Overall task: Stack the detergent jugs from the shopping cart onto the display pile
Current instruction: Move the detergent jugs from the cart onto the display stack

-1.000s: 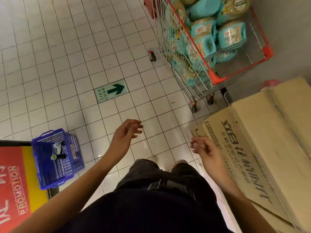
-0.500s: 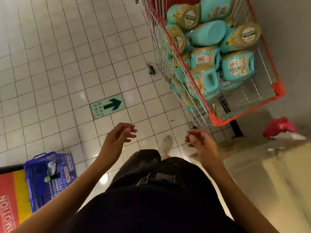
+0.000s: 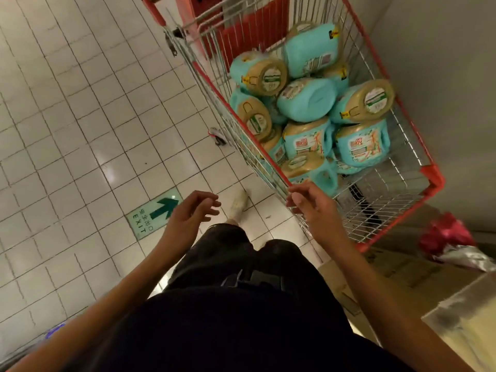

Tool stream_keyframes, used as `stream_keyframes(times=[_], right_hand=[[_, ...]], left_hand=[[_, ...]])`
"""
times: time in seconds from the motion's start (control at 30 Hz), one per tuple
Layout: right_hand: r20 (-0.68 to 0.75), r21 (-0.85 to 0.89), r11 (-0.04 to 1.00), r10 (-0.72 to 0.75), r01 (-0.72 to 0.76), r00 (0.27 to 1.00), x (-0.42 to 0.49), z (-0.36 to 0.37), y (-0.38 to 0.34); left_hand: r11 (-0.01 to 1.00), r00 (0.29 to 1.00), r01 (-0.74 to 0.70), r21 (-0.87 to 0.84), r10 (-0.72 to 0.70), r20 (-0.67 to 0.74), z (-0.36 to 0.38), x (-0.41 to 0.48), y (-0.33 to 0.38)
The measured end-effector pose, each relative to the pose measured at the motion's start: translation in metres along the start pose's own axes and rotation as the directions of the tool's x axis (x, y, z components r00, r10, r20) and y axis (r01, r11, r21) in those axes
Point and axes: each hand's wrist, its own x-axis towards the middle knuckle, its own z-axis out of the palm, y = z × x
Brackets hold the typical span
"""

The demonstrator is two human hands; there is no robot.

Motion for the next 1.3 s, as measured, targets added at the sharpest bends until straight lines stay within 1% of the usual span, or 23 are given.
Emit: stream_keyframes(times=[0.1, 0.2, 0.37, 0.47, 0.53, 0.6, 0.67, 0.73, 0.9, 1.03, 1.13, 1.2, 1.23, 1.3], right_hand=[[-0.098, 0.055, 0.995, 0.085, -0.080, 0.991, 0.023, 0.002, -0.011], [-0.176, 0.091, 0.989, 0.134, -0.120, 0.975, 0.046, 0.001, -0.020], [-0.254, 0.057, 0.991, 0.135, -0.124, 0.958, 0.084, -0.017, -0.030], [-0.301, 0.041, 0.987, 0.162, -0.156, 0.940, 0.117, -0.042, -0.035], [-0.355, 0.055, 0.985, 0.171, -0.162, 0.919, 0.146, -0.064, -0.036], [-0.422, 0.068, 0.975, 0.220, -0.211, 0.880, 0.177, -0.087, -0.037], [-0.513, 0.115, 0.957, 0.288, -0.267, 0.809, 0.210, -0.114, -0.038], [-0.585, 0.142, 0.943, 0.325, -0.301, 0.743, 0.242, -0.142, -0.037], [-0.617, 0.120, 0.873, 0.438, -0.472, 0.654, 0.311, -0.181, -0.022], [-0.644, 0.018, 0.814, 0.453, -0.580, 0.617, 0.349, -0.175, -0.012], [-0.680, -0.009, 0.803, 0.431, -0.595, 0.593, 0.362, -0.171, -0.002], [-0.704, 0.012, 0.796, 0.437, -0.605, 0.561, 0.364, -0.171, 0.003], [-0.709, 0.022, 0.792, 0.442, -0.610, 0.549, 0.364, -0.171, 0.003], [-0.717, 0.041, 0.795, 0.445, -0.605, 0.536, 0.359, -0.172, -0.001]], left_hand=[[0.999, 0.991, -0.032, 0.044, 0.026, 0.130, -0.007, 0.060, 0.029], [0.990, 0.966, -0.093, 0.102, 0.065, 0.251, -0.007, 0.120, 0.059], [0.961, 0.898, -0.215, 0.176, 0.124, 0.422, 0.022, 0.200, 0.103], [0.957, 0.871, -0.211, 0.201, 0.091, 0.483, 0.056, 0.235, 0.118], [0.962, 0.872, -0.178, 0.205, 0.058, 0.486, 0.082, 0.253, 0.126], [0.972, 0.885, -0.132, 0.194, 0.028, 0.465, 0.107, 0.263, 0.133], [0.986, 0.894, -0.046, 0.163, -0.032, 0.448, 0.130, 0.269, 0.138], [0.991, 0.890, 0.026, 0.132, -0.083, 0.449, 0.148, 0.269, 0.140], [0.991, 0.891, 0.069, 0.115, -0.114, 0.439, 0.162, 0.259, 0.131], [0.986, 0.900, 0.113, 0.123, -0.154, 0.408, 0.163, 0.263, 0.121], [0.976, 0.902, 0.169, 0.137, -0.209, 0.377, 0.172, 0.271, 0.121], [0.974, 0.902, 0.139, 0.178, -0.199, 0.383, 0.183, 0.279, 0.123], [0.971, 0.907, 0.094, 0.219, -0.174, 0.383, 0.190, 0.282, 0.124], [0.950, 0.919, -0.048, 0.308, -0.079, 0.386, 0.205, 0.290, 0.125]])
